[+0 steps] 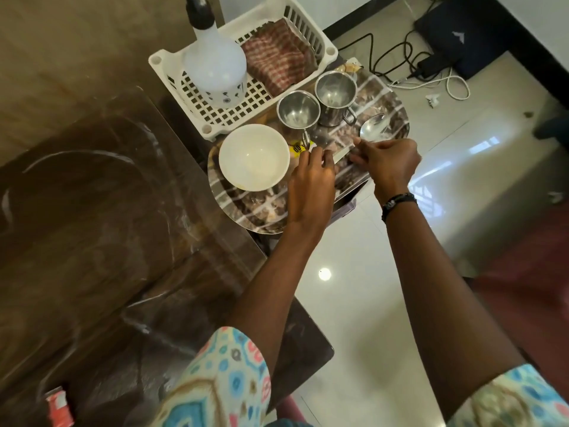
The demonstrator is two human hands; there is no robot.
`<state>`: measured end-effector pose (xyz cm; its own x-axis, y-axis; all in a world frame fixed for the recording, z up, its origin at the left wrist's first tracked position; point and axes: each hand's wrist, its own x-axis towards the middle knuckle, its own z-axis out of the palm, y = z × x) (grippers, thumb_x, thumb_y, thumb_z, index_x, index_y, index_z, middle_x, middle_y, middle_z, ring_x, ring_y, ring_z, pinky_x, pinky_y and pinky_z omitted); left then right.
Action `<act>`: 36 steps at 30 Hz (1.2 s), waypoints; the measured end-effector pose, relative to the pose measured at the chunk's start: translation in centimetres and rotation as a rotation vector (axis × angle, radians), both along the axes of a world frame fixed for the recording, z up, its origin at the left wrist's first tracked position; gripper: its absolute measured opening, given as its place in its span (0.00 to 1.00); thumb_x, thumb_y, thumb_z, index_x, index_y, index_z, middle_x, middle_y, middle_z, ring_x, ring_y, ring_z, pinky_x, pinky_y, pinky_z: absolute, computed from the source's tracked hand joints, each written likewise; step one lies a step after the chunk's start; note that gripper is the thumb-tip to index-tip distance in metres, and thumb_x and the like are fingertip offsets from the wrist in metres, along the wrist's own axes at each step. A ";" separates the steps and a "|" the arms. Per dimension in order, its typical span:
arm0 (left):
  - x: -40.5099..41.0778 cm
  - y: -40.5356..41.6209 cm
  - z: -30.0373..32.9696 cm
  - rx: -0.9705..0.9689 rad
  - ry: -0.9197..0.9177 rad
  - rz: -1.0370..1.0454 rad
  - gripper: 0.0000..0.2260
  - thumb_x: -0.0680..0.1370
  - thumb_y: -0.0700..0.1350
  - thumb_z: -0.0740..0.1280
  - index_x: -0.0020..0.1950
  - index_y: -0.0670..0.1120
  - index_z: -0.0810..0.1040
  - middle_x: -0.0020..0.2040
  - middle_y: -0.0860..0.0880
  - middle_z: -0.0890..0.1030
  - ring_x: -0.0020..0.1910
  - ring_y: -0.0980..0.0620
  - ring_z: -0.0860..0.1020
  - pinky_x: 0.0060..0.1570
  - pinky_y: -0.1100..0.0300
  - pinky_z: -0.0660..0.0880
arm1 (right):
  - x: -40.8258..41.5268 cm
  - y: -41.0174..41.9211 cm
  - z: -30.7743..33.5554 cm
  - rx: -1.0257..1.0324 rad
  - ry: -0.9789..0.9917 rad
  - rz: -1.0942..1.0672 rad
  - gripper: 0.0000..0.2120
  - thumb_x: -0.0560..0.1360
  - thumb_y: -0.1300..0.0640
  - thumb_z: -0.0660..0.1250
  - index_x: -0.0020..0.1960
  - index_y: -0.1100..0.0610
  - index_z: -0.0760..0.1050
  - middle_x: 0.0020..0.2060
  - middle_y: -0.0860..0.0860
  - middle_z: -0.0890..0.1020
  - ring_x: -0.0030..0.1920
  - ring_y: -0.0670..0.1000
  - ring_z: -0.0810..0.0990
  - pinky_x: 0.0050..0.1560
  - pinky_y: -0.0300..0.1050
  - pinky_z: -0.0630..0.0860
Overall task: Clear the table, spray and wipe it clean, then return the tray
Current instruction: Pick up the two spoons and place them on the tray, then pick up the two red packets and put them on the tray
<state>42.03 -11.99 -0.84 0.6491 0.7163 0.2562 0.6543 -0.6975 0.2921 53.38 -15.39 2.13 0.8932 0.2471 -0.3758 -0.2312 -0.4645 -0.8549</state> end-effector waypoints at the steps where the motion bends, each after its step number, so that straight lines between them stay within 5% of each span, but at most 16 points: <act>1: -0.5 -0.2 0.1 0.011 -0.058 0.000 0.13 0.71 0.42 0.74 0.55 0.44 0.82 0.49 0.48 0.82 0.46 0.51 0.79 0.44 0.60 0.75 | -0.3 -0.5 0.2 0.003 -0.049 -0.004 0.08 0.70 0.60 0.76 0.37 0.65 0.81 0.35 0.57 0.84 0.33 0.48 0.85 0.36 0.39 0.81; 6: -6.3 -2.2 3.4 -0.109 -0.379 0.089 0.10 0.79 0.41 0.64 0.56 0.41 0.82 0.49 0.46 0.83 0.47 0.51 0.78 0.45 0.60 0.73 | -5.6 -3.8 2.0 0.064 -0.300 0.129 0.06 0.75 0.54 0.71 0.41 0.54 0.82 0.34 0.47 0.84 0.37 0.44 0.84 0.46 0.43 0.81; 10: -13.8 -3.4 5.1 -0.198 -0.509 0.230 0.08 0.79 0.39 0.64 0.55 0.42 0.82 0.49 0.47 0.82 0.49 0.52 0.77 0.51 0.63 0.73 | -13.6 -5.6 2.6 0.163 -0.293 0.275 0.03 0.77 0.56 0.69 0.47 0.52 0.81 0.40 0.48 0.85 0.42 0.46 0.84 0.47 0.41 0.80; 13: -20.7 -4.5 5.0 -0.229 -0.509 0.328 0.08 0.79 0.38 0.64 0.54 0.42 0.82 0.49 0.47 0.82 0.47 0.49 0.78 0.51 0.57 0.74 | -20.8 -5.9 2.4 0.181 -0.273 0.389 0.03 0.76 0.61 0.69 0.48 0.56 0.82 0.41 0.44 0.83 0.43 0.39 0.82 0.47 0.32 0.75; 19: -35.5 -8.1 4.4 -0.275 -0.433 0.487 0.10 0.80 0.42 0.62 0.53 0.41 0.82 0.50 0.46 0.82 0.49 0.50 0.78 0.56 0.68 0.68 | -35.5 -6.0 1.3 0.185 -0.080 0.682 0.04 0.77 0.58 0.68 0.49 0.53 0.82 0.44 0.45 0.85 0.47 0.43 0.82 0.53 0.40 0.77; 25: -47.7 -10.7 3.2 -0.321 -0.350 0.642 0.11 0.79 0.44 0.60 0.52 0.43 0.81 0.49 0.47 0.81 0.49 0.53 0.75 0.53 0.68 0.68 | -47.4 -6.6 -0.3 0.150 -0.055 0.869 0.05 0.77 0.55 0.67 0.49 0.53 0.82 0.43 0.45 0.84 0.45 0.41 0.82 0.49 0.34 0.75; 31: -56.6 -12.1 1.8 -0.379 -0.341 0.716 0.11 0.79 0.45 0.61 0.53 0.45 0.81 0.49 0.49 0.81 0.49 0.54 0.77 0.46 0.64 0.73 | -54.1 -7.7 -2.9 0.031 -0.173 0.840 0.07 0.76 0.63 0.68 0.53 0.59 0.80 0.47 0.51 0.83 0.46 0.46 0.80 0.46 0.21 0.67; 36: -61.7 -12.9 1.2 -0.401 -0.332 0.745 0.12 0.79 0.46 0.60 0.54 0.45 0.81 0.49 0.50 0.81 0.48 0.53 0.78 0.44 0.60 0.75 | -56.9 -7.4 -4.3 0.003 -0.184 0.699 0.10 0.73 0.61 0.71 0.53 0.62 0.78 0.49 0.54 0.80 0.46 0.50 0.80 0.48 0.35 0.78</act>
